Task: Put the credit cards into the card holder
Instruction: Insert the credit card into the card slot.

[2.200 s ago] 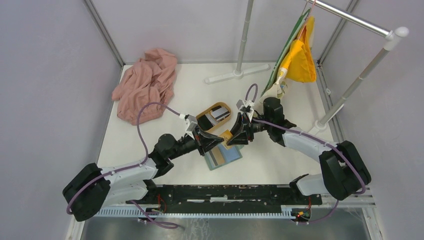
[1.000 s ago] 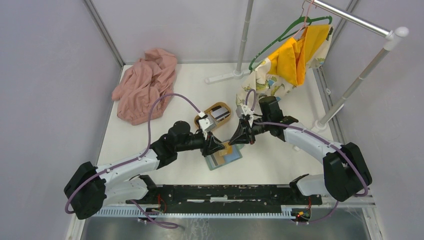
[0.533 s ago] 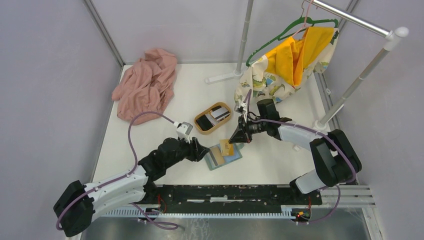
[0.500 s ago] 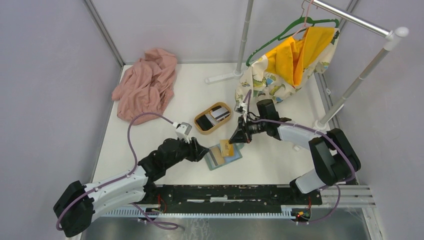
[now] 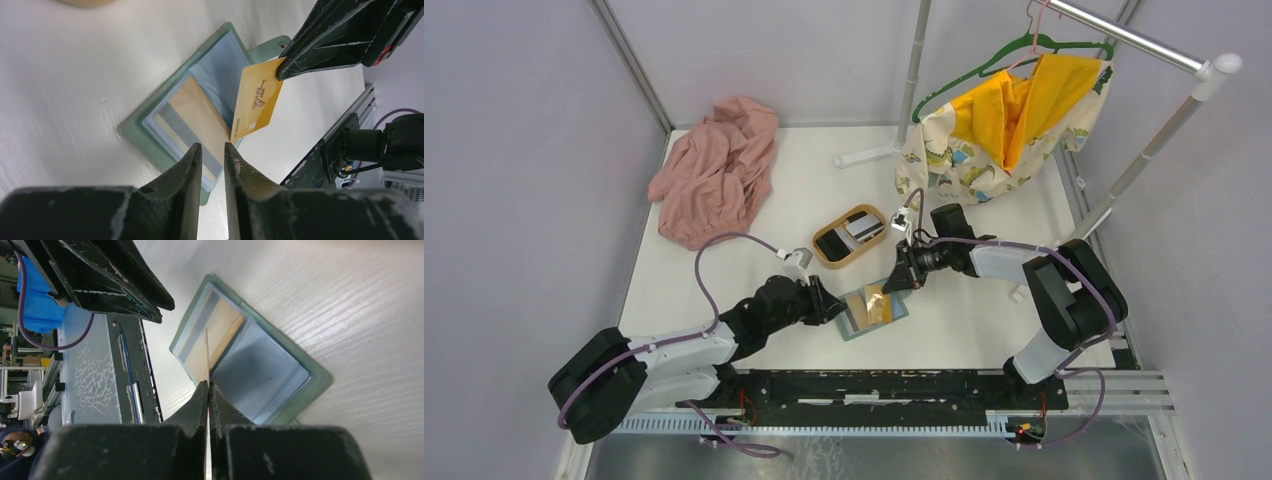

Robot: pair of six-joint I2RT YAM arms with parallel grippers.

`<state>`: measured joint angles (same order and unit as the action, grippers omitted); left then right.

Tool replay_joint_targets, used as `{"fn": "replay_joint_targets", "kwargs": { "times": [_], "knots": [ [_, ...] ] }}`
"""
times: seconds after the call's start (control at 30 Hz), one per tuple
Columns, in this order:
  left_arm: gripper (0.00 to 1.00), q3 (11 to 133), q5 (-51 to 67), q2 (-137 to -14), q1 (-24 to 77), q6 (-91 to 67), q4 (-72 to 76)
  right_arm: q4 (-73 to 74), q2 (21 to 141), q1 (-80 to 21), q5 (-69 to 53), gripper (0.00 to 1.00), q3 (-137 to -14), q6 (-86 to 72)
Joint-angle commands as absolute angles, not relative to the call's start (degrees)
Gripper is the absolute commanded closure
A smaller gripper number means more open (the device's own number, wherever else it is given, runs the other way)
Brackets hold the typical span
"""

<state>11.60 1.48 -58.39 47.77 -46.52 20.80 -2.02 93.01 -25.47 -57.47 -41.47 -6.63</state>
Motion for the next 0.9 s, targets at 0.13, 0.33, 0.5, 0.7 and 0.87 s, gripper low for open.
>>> {"fn": "replay_joint_targets", "kwargs": {
  "times": [0.13, 0.33, 0.5, 0.7, 0.87],
  "knots": [
    [0.73, 12.42, 2.64, -64.84, 47.99, -47.94, 26.27, -0.14, 94.83, -25.37, -54.12, 1.0, -44.3, -7.38],
    [0.76, 12.83, 0.96, -66.66, 47.99, -47.72, 22.67, -0.12, 95.23, -25.42, -51.39, 1.0, -44.47, -7.27],
    [0.76, 13.25, 0.18, -67.24, 48.12, -47.42, 20.21, -1.05, 95.71, -25.43, -49.07, 1.0, -44.03, -8.55],
    [0.77, 13.68, 0.18, -69.39, 48.93, -47.55, 19.86, -0.58, 96.18, -26.03, -46.58, 1.0, -44.3, -8.08],
    [0.77, 14.31, -1.09, -70.82, 49.62, -47.46, 19.82, 1.4, 96.33, -27.07, -44.25, 1.0, -45.29, -6.57]
  ]
}}
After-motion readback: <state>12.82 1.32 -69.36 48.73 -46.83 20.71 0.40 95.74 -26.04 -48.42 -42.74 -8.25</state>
